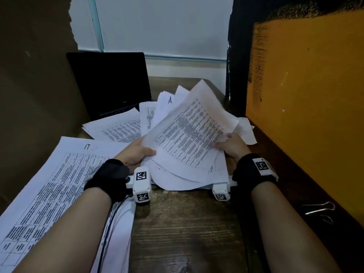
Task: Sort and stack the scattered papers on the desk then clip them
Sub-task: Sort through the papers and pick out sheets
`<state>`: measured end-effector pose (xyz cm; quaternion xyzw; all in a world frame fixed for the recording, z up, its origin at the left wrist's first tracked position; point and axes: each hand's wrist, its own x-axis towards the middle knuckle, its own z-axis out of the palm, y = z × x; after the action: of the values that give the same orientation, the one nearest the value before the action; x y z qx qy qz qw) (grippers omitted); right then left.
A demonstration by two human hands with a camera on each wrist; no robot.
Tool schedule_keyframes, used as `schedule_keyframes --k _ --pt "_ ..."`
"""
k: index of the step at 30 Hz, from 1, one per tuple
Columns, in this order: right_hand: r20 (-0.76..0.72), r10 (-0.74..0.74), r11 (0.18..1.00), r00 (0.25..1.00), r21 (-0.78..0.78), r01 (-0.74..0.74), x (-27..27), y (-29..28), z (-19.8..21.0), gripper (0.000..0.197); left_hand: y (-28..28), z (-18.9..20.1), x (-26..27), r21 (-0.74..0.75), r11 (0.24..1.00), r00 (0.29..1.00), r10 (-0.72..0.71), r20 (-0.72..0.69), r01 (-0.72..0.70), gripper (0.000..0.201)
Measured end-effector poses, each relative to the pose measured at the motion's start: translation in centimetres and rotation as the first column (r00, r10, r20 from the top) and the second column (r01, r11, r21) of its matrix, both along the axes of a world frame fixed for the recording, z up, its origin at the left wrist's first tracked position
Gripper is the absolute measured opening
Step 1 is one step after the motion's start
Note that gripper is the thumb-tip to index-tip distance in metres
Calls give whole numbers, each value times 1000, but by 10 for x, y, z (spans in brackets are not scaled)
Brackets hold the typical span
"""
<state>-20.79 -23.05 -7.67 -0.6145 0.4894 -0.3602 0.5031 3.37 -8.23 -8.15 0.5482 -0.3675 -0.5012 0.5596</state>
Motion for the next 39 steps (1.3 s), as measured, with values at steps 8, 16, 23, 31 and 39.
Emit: schedule_keyframes --k 8,16,23,31,39 --pt "-56 -69 989 996 -136 61 7 -9 -1 16 1 1 -3 22 997 993 -71 -98 73 35" --pt "163 -97 994 982 59 89 10 -5 -2 25 2 -2 -2 7 971 970 -236 -65 237 94" --pt "160 -253 962 954 -61 265 -11 -21 6 29 0 3 -4 98 995 997 29 73 -36 35" --pt "-31 -245 964 969 -117 239 -38 -23 8 19 -6 -3 0 143 977 986 145 81 -156 35" --pt "64 217 974 974 57 -220 2 18 12 24 -3 3 -4 129 990 954 22 299 -63 61"
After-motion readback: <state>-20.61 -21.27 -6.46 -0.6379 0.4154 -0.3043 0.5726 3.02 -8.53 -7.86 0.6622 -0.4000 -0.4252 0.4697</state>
